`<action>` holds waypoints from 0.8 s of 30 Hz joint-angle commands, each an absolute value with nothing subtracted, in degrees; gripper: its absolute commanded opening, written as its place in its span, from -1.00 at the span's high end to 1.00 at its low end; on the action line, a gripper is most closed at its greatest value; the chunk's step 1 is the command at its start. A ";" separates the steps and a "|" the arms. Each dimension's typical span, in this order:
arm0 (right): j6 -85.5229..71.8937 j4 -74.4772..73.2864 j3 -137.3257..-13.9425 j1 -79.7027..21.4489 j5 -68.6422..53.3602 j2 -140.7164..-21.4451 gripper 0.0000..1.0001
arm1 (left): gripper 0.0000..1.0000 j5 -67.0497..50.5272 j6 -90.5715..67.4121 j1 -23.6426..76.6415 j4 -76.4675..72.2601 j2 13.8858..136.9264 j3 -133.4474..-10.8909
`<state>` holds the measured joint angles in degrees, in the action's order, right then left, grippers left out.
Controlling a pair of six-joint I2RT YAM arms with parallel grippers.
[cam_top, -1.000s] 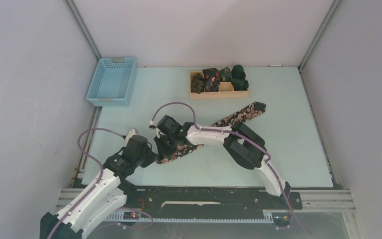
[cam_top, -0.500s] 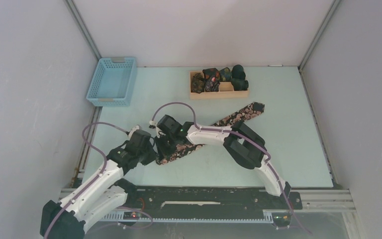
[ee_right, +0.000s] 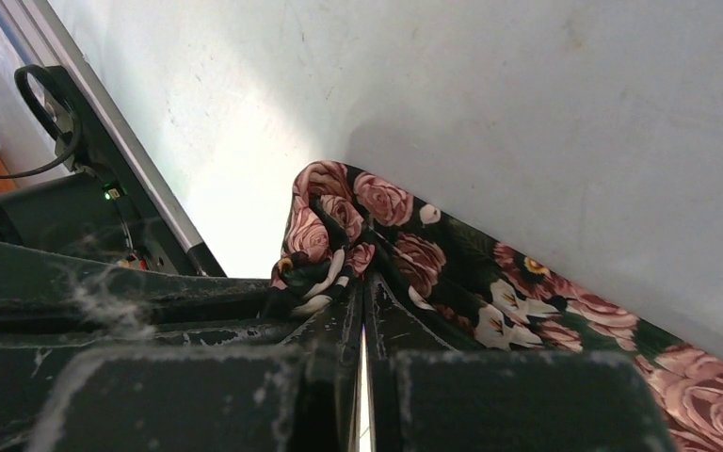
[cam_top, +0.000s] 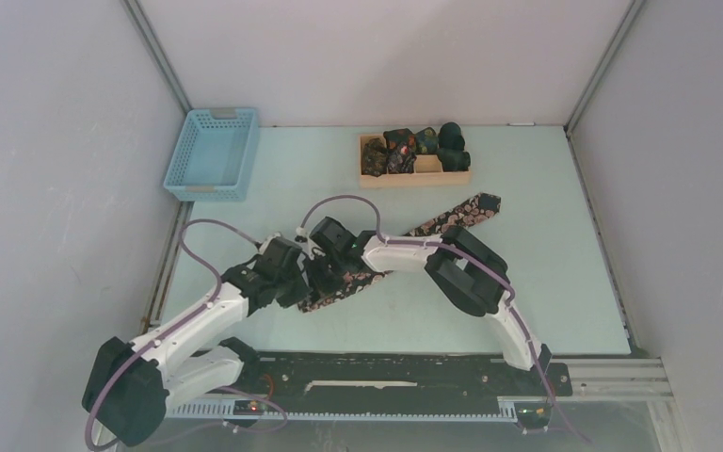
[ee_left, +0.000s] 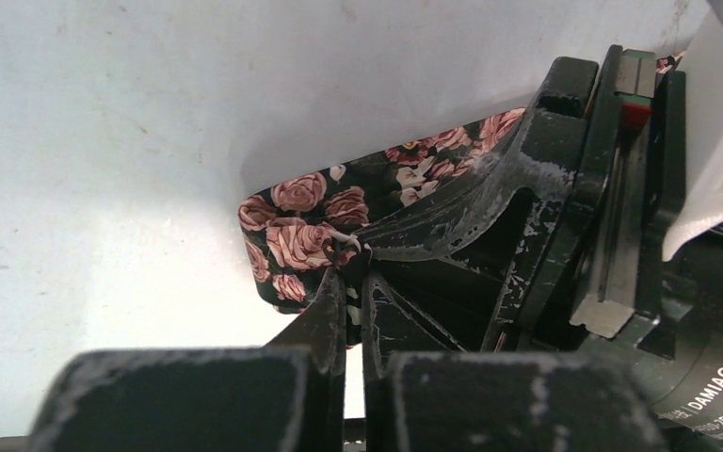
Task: Roll the ties
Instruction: Roll the tie at the center of the board.
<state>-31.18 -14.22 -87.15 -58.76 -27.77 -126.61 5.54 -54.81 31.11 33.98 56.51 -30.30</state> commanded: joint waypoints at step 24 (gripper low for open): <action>-30.41 -10.00 -76.92 -52.19 -26.47 -114.00 0.99 | 0.49 2.48 -53.18 34.06 26.06 66.92 -34.01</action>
